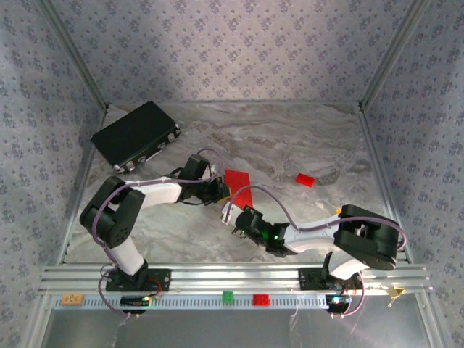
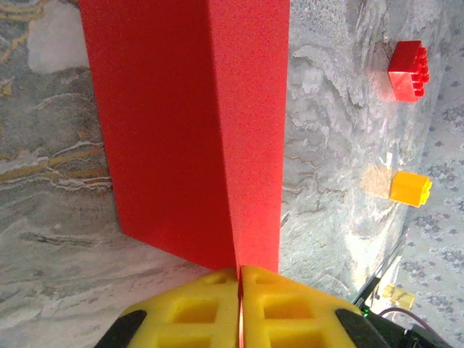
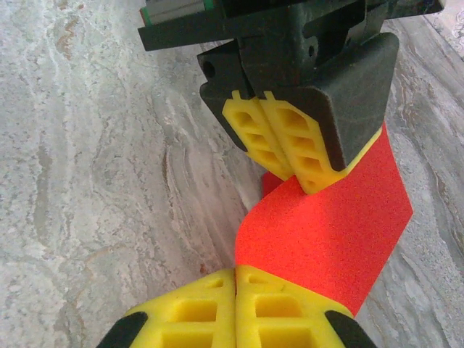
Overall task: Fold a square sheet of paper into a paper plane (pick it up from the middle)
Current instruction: Third fold the triangle at the center of the table.
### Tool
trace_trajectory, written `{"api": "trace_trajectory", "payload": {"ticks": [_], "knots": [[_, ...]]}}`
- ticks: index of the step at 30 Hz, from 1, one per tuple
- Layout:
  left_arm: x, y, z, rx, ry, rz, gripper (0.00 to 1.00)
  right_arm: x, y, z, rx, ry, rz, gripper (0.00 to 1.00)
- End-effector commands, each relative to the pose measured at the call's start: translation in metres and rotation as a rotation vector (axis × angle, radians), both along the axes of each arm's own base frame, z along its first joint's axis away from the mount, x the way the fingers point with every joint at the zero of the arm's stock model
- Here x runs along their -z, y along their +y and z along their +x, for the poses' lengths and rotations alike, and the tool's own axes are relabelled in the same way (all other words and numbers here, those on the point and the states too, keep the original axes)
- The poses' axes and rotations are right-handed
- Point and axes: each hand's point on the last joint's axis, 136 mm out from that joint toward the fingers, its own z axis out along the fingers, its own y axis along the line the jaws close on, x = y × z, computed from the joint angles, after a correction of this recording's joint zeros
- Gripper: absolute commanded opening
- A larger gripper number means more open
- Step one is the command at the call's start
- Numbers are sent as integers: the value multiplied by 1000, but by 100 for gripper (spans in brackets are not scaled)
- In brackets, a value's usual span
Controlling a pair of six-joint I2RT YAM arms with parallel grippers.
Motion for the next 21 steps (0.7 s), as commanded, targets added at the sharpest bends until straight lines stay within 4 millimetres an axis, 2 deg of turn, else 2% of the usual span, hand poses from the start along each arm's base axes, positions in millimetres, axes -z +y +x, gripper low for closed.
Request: {"api": "trace_trajectory", "payload": {"ticks": [1,6,10,16,21], "knots": [[-9,5,2,-8,-20,11,21,-1,-2,-4,-1,38,21,4],[-15,18,6,-46,-54,66,44,0,-5,-5,29,184,93,4],[-21,32,8,-80,-85,120,54,1,-8,-6,48,360,166,4],[-29,39,11,-98,-109,127,56,2,-10,-3,102,652,296,4],[-31,35,12,-83,-109,115,50,6,-8,-1,151,852,355,4]]}}
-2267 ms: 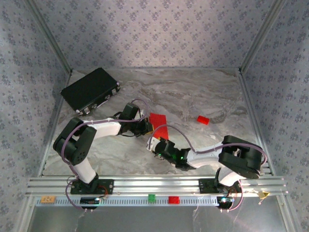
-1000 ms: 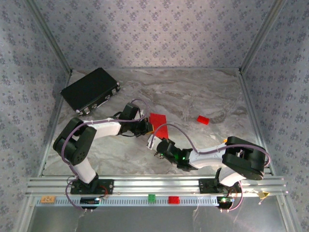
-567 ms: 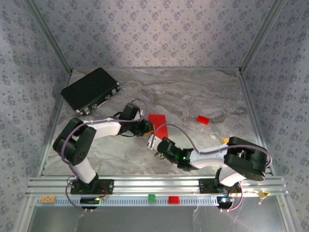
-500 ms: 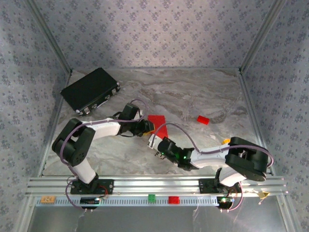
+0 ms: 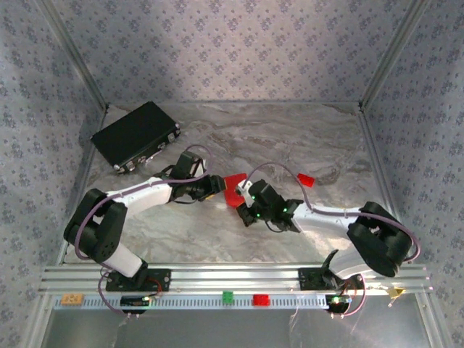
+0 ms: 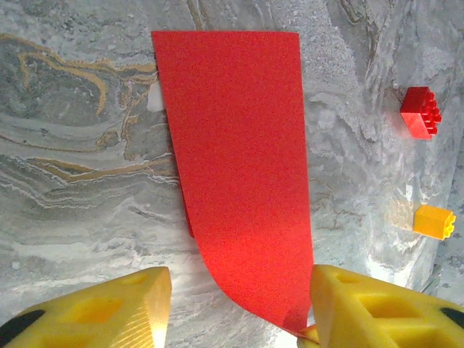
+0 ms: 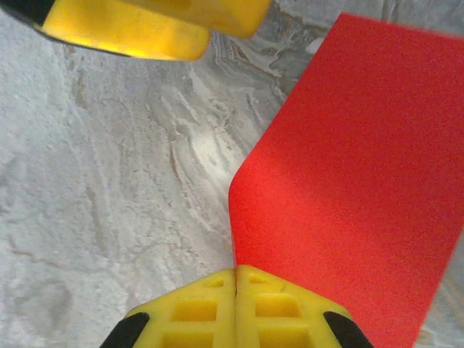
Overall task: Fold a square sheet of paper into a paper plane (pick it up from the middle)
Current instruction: Third fold the triangle at the center of the table.
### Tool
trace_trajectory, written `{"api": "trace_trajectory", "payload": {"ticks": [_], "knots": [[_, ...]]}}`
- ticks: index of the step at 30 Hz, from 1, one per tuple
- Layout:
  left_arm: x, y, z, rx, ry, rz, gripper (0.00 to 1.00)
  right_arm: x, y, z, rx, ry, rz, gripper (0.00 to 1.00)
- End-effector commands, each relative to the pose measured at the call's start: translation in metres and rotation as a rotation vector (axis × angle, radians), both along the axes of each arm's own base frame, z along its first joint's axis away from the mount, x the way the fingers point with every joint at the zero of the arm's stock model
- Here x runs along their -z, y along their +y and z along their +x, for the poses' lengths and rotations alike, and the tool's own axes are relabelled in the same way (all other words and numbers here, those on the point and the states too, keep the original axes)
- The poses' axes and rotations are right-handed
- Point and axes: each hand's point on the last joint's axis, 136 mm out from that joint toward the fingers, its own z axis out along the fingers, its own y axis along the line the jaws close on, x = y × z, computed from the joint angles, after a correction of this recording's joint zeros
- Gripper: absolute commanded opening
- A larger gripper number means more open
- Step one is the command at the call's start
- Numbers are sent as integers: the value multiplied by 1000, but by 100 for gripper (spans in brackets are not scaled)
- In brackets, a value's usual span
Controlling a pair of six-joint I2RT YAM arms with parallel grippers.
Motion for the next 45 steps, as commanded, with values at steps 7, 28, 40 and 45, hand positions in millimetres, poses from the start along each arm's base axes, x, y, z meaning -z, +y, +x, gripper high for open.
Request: {"api": "trace_trajectory", "payload": {"ticks": [7,28,40,45], "knots": [[-12,-7,8,37,-23,-18,37,5,24,-19,13,342,165,3],[18,-49,33,211,54,-61,18,15,17,-23,51,327,230,3],[59,-65,27,274,138,-1,14,16,14,-23,50,331,248,3],[77,-59,18,285,162,49,12,17,11,-20,66,327,236,3]]}}
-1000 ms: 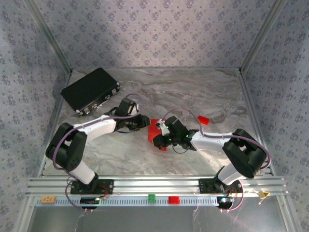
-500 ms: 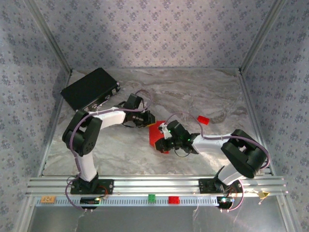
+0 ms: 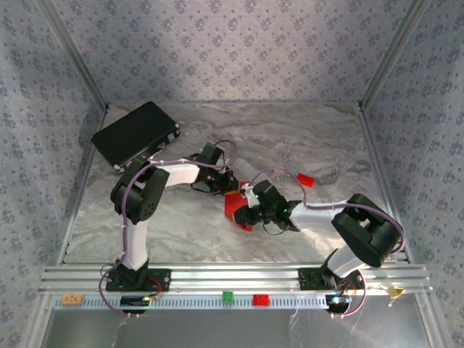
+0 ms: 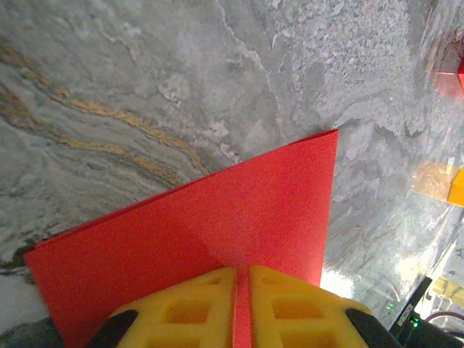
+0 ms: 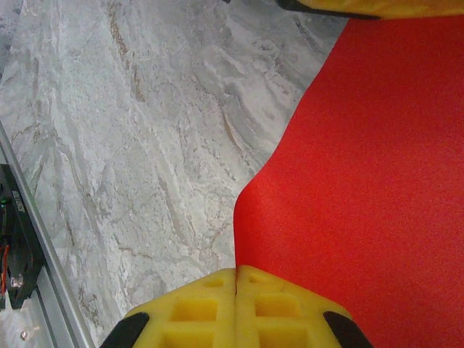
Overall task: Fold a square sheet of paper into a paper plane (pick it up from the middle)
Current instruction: Third fold the triangle at the center of the table.
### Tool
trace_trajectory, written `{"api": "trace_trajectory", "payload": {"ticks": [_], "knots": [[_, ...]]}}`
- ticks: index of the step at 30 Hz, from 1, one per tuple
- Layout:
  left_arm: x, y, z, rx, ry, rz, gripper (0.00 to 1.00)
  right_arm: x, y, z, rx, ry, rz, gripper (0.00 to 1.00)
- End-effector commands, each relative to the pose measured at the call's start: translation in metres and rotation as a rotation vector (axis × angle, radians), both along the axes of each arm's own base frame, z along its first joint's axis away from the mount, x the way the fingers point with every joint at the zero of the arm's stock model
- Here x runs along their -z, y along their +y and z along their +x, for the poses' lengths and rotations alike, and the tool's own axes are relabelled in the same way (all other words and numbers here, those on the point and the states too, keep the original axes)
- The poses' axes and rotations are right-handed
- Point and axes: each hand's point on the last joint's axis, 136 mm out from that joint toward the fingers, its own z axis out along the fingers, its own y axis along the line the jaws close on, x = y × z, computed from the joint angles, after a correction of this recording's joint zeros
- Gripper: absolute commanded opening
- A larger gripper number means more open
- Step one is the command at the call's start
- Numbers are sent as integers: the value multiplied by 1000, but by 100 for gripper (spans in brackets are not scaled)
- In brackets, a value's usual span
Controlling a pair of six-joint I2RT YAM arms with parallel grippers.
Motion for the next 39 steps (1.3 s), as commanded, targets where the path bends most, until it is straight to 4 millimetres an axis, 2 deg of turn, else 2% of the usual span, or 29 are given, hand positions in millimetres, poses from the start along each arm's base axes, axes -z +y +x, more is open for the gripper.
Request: {"api": "trace_trajectory", "payload": {"ticks": [1,13,25,39], "knots": [[21,8,-12,26,35,69,12,0,-6,4,21,-9,-10,3],[23,10,-12,19,38,76,11,8,-33,25,98,-42,-109,3],[21,8,-12,18,34,70,11,7,-39,37,133,-71,-164,4],[19,7,-12,14,35,64,11,7,-43,42,146,-80,-196,4]]}}
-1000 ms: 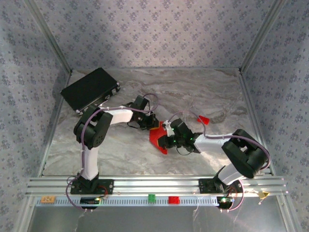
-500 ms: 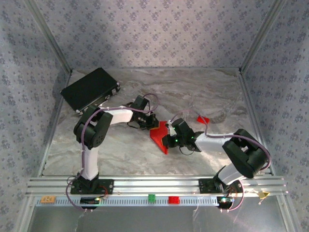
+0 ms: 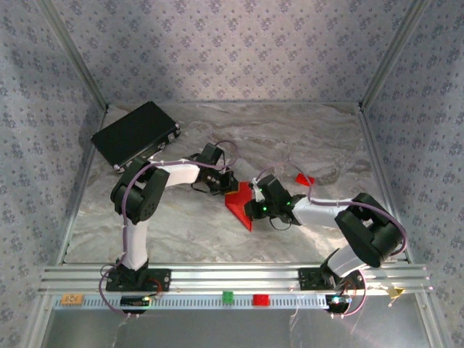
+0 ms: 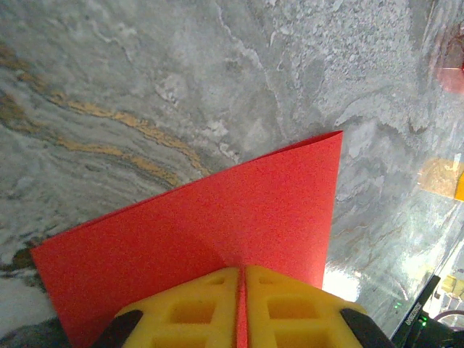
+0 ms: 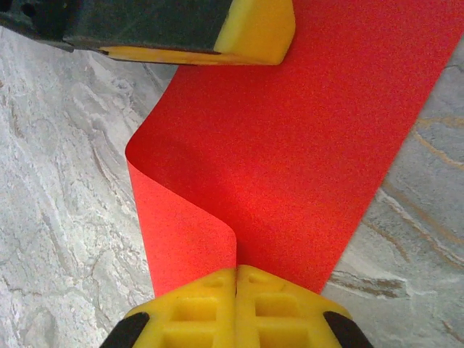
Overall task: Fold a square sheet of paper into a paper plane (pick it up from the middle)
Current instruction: Third fold the triangle at the center of the table.
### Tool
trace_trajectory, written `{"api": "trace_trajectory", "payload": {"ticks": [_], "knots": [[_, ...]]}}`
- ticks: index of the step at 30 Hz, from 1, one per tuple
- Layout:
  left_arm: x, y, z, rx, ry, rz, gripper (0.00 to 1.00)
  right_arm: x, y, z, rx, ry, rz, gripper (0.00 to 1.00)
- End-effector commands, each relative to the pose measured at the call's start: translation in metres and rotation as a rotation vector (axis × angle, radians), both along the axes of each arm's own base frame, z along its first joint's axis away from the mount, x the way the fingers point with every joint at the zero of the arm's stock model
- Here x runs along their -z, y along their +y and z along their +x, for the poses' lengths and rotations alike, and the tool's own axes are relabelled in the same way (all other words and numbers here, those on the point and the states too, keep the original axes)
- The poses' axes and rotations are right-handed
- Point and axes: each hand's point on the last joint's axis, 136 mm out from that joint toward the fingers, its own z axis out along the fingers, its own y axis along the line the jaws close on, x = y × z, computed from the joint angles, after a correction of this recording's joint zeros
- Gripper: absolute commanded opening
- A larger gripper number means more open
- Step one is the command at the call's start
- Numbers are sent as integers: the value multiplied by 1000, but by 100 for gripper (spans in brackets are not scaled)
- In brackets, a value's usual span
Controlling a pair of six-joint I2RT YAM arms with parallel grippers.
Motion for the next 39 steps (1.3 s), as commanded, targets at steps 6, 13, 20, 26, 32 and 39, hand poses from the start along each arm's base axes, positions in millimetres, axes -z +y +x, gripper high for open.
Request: {"api": "trace_trajectory", "payload": {"ticks": [6,13,20,26,32,39], "knots": [[19,6,-13,4,50,58,11,-9,0,10,7,-35,-13,4],[21,7,-14,5,54,59,10,-5,0,11,8,-22,-20,4],[22,8,-16,5,59,63,10,-4,1,13,6,-18,-23,4],[21,8,-15,5,57,61,10,-2,0,11,6,-8,-29,4],[21,8,-15,4,56,59,10,1,-5,7,10,3,-38,4],[21,8,-15,3,57,59,10,4,-5,9,20,3,-44,4]]}}
